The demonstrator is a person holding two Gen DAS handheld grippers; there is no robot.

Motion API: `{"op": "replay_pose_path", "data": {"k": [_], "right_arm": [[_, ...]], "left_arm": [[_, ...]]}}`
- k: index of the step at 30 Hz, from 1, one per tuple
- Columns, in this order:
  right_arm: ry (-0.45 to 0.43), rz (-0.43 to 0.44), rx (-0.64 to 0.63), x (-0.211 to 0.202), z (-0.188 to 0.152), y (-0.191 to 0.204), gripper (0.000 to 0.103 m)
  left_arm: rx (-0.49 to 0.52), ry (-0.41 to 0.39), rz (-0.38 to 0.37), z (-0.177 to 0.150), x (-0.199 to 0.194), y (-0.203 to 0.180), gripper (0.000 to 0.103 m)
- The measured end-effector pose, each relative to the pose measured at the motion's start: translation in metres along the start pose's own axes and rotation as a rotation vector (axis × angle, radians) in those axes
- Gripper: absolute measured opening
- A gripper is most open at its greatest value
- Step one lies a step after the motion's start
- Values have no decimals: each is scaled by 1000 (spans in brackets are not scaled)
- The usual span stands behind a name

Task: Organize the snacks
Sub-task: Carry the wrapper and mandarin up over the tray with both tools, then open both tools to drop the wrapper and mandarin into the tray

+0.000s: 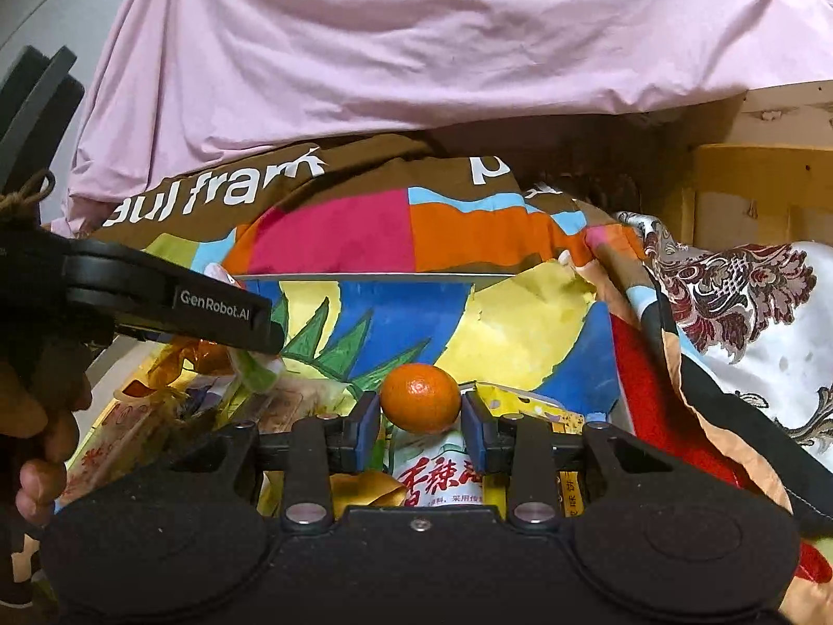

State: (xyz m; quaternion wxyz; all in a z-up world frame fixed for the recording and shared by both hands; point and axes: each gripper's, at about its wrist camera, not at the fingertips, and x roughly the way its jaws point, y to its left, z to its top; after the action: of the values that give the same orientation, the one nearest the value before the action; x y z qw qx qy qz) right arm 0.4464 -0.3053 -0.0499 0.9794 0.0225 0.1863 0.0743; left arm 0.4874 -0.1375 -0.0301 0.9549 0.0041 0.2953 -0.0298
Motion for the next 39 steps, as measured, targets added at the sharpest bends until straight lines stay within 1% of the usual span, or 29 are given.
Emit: {"op": "replay_pose_path", "data": {"k": [5, 6, 9, 12, 16, 19, 21, 23, 25, 28, 31, 39], "right_arm": [[2, 4, -6, 1, 0, 1, 40], [2, 4, -8, 1, 0, 1, 41], [1, 3, -15, 1, -1, 2, 44], [0, 4, -20, 1, 0, 3, 46], [-10, 5, -25, -1, 1, 4, 52], [-30, 2, -27, -6, 4, 5, 57], [-46, 4, -18, -12, 6, 5, 65], [-62, -6, -16, -18, 10, 5, 72], [-75, -15, -12, -26, 14, 5, 74], [-92, -27, 2, -38, 22, 4, 79], [-107, -36, 12, -53, 30, 5, 83], [-164, -39, 23, -104, 57, 9, 92]], "left_arm": [[-10, 5, 14, 0, 3, 0, 61], [-15, 5, 16, 0, 4, 1, 64], [-23, -12, 11, 1, 1, 3, 65], [-19, -26, 7, 2, -2, 3, 74], [-36, -45, -1, 2, -6, 6, 79], [-56, -66, -5, -1, -11, 10, 84], [-73, -83, -5, -2, -16, 13, 88], [-95, -98, -9, -4, -22, 16, 89], [-111, -108, -11, -5, -28, 21, 93], [-126, -142, -6, -5, -42, 27, 100], [-137, -168, -7, -5, -57, 33, 102], [-133, -214, 15, -5, -106, 46, 102]]}}
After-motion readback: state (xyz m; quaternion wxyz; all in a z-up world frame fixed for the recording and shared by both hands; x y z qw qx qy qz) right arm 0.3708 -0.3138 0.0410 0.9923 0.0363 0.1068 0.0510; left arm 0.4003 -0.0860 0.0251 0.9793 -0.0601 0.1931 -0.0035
